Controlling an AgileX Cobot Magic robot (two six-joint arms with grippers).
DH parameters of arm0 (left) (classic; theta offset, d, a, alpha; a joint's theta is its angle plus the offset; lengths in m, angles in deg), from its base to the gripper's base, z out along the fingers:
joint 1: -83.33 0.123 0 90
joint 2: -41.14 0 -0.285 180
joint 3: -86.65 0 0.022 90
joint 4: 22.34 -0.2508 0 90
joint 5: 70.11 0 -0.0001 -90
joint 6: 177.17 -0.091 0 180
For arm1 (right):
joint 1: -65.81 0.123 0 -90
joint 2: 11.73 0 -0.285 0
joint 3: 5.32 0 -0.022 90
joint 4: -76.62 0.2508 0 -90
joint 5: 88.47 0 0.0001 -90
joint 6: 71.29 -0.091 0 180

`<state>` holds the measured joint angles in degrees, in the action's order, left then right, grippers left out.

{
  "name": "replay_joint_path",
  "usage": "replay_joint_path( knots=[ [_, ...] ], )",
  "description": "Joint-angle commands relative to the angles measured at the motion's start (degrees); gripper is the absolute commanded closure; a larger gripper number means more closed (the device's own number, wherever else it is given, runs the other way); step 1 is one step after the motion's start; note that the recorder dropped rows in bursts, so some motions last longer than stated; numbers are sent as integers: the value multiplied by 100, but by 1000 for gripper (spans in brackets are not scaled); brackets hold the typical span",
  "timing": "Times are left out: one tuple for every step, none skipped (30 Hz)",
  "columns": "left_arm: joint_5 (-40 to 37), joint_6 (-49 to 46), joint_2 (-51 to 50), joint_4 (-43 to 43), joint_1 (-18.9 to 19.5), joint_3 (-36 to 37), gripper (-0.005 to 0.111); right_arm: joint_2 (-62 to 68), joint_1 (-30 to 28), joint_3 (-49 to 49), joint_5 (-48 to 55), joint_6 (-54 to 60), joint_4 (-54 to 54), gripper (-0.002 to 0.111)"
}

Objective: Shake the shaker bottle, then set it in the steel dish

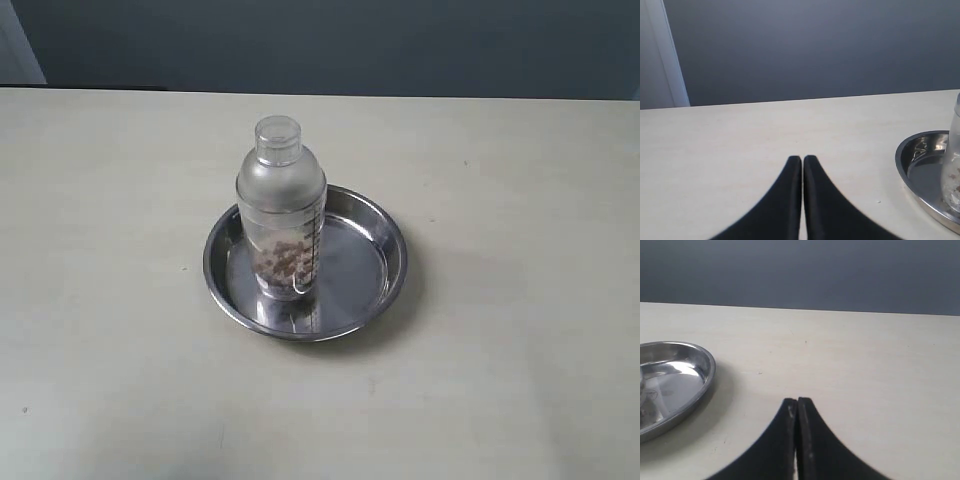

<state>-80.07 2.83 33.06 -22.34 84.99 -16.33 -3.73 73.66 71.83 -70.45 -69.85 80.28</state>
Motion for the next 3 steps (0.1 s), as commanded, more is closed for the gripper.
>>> replay_joint_path(
  knots=[
    [60, 0, 30, 0, -8, 19, 105, -22, 21, 7, -53, 5, -10, 109],
    [60, 0, 30, 0, -8, 19, 105, -22, 21, 7, -53, 5, -10, 109],
    [60, 0, 30, 0, -8, 19, 105, -22, 21, 7, -53, 5, -10, 109]
  ],
)
